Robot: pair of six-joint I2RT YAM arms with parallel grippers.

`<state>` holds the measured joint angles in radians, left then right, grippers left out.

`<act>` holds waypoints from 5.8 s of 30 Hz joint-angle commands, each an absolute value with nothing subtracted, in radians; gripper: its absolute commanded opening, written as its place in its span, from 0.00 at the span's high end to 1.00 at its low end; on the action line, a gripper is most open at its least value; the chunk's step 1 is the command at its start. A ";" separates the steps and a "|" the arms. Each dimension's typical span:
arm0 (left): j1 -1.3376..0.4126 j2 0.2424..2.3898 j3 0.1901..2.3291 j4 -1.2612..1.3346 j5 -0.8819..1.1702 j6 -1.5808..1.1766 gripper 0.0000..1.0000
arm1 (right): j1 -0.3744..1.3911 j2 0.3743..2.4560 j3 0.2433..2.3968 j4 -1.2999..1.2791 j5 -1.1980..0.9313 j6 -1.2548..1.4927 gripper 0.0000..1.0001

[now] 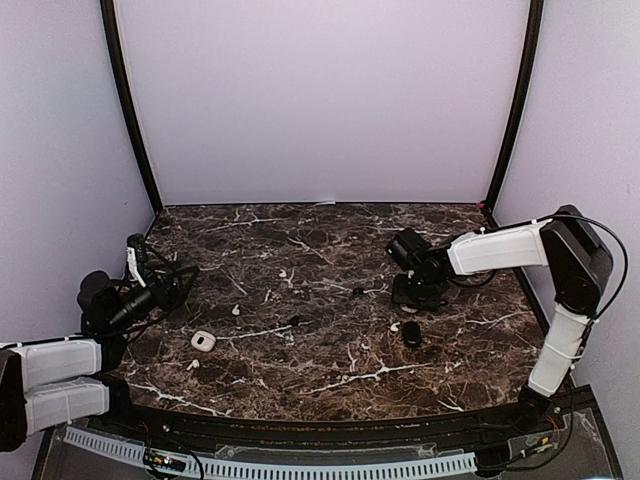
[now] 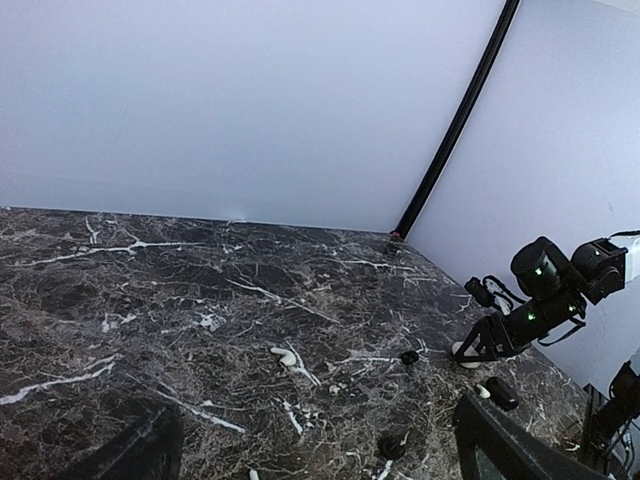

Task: Insert the wireless bluetooth earbuds into the charging case
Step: Pick up the charging case from the center of the board, then pass from the right arm to the left, then pass from the left arm to the right

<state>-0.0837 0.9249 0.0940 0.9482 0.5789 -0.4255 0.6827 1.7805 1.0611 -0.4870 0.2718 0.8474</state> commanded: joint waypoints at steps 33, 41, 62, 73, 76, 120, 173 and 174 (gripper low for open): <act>-0.091 1.051 0.137 0.976 0.588 -0.457 0.04 | 0.991 1.675 1.081 -0.169 0.259 0.403 0.60; -0.183 1.206 0.166 1.107 0.678 -0.584 0.03 | 1.000 1.519 0.960 0.061 0.226 0.316 0.60; -0.586 1.486 0.456 1.206 0.696 -1.152 0.03 | 1.000 1.327 0.667 0.577 0.068 -0.020 0.57; -0.714 1.732 0.575 1.678 0.760 -1.617 0.01 | 1.001 1.370 0.660 0.757 -0.165 -0.195 0.54; -0.721 1.792 0.583 1.800 0.750 -1.704 0.01 | 1.000 1.385 0.663 0.782 -0.212 -0.215 0.53; -0.753 1.767 0.679 1.832 0.856 -1.726 0.25 | 0.972 1.654 0.728 1.094 -0.405 -0.133 0.51; -0.737 1.540 0.827 0.473 0.728 -0.675 0.56 | 0.855 1.124 0.621 0.343 -0.087 0.208 0.07; -0.748 1.530 0.846 0.411 0.699 -0.618 0.56 | 0.843 1.129 0.620 0.335 -0.081 0.234 0.05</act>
<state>-0.7177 1.6001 0.7563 0.8246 0.8425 -0.9707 0.8845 1.1328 0.5961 0.4797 -0.1562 0.1257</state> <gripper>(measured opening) 0.587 0.926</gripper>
